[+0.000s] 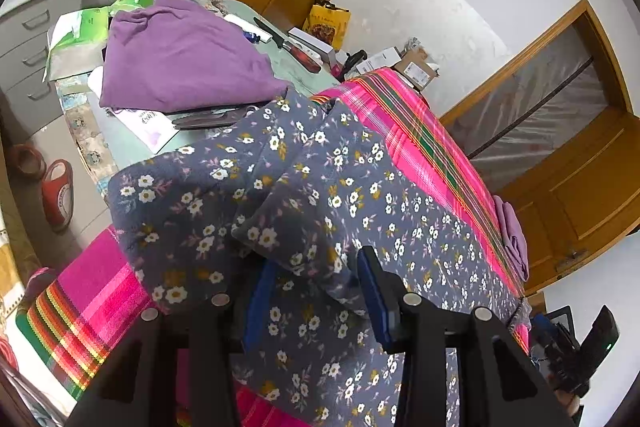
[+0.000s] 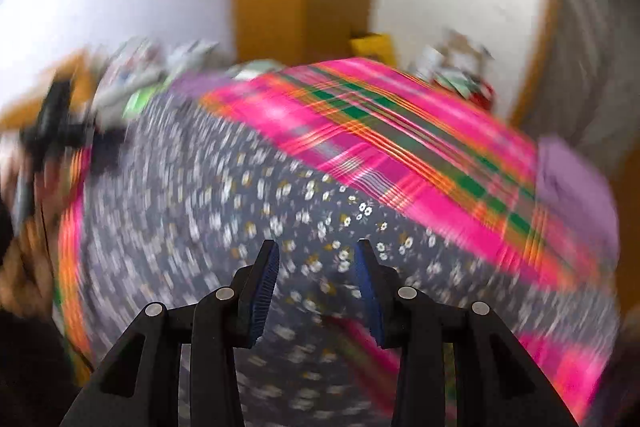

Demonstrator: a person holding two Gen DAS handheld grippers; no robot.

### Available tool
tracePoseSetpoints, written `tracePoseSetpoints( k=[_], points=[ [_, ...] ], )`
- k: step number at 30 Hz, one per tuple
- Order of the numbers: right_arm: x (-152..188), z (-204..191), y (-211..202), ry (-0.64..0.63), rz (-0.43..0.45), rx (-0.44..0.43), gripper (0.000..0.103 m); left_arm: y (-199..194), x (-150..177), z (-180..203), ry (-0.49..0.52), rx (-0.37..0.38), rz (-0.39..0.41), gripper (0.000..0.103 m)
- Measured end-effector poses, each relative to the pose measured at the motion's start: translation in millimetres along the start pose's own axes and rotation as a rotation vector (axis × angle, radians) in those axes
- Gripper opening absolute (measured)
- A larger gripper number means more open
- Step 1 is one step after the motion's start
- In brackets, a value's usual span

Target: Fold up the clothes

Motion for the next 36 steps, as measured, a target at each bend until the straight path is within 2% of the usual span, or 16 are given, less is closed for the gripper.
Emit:
tracePoseSetpoints(
  k=[5, 10, 14, 16, 17, 18, 20, 22, 23, 27, 32, 36],
  points=[
    [6.3, 10.3, 8.0, -0.153, -0.066, -0.078, 0.040, 0.8, 0.1, 0.7, 0.004, -0.002, -0.005, 0.043],
    [4.5, 0.2, 23.5, -0.317, -0.140, -0.118, 0.040, 1.6, -0.9, 1.9, 0.001, -0.009, -0.013, 0.043],
    [6.0, -5.9, 47.8, -0.391, -0.216, -0.149, 0.040, 1.9, -1.6, 2.4, -0.008, -0.010, -0.023, 0.043],
    [9.5, -7.4, 52.9, -0.406, -0.240, -0.146, 0.036, 1.9, -1.7, 2.1, -0.011, -0.009, -0.026, 0.043],
    [10.7, -7.8, 53.2, -0.407, -0.246, -0.148, 0.029, 1.9, -2.0, 1.6, -0.012, -0.007, -0.027, 0.043],
    [11.3, -8.2, 51.6, -0.402, -0.243, -0.149, 0.019, 1.9, -2.2, 1.2, -0.013, -0.006, -0.029, 0.043],
    [11.9, -8.8, 47.5, -0.394, -0.233, -0.136, 0.010, 1.9, -2.9, 0.7, -0.017, -0.006, -0.028, 0.041],
    [12.9, -10.2, 42.0, -0.386, -0.220, -0.122, 0.009, 1.0, -3.7, 0.7, -0.017, -0.010, -0.023, 0.028],
    [13.3, -11.4, 40.3, -0.383, -0.216, -0.115, 0.009, 0.7, -4.1, 0.7, -0.017, -0.009, -0.021, 0.018],
    [13.9, -17.2, 30.6, -0.378, -0.191, -0.078, 0.008, -1.7, -4.7, 5.5, 0.003, -0.007, -0.007, 0.006],
    [5.1, -19.1, 16.0, -0.347, -0.137, -0.026, 0.006, -11.1, -12.6, 19.0, 0.036, -0.004, 0.026, 0.004],
    [-6.1, -21.1, -7.6, -0.335, -0.079, 0.004, 0.005, -34.4, -30.6, 36.8, 0.076, 0.044, 0.091, 0.004]
  ],
)
Point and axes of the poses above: each gripper's, at about its wrist camera, not at the fingertips, and y roughly the way its jaws point, z to its right, x to its underside, the point moved 1 cm from there along y, roughly the way its jaws point, and after that the axes turned 2 degrees about -z, right-handed, at the moved point
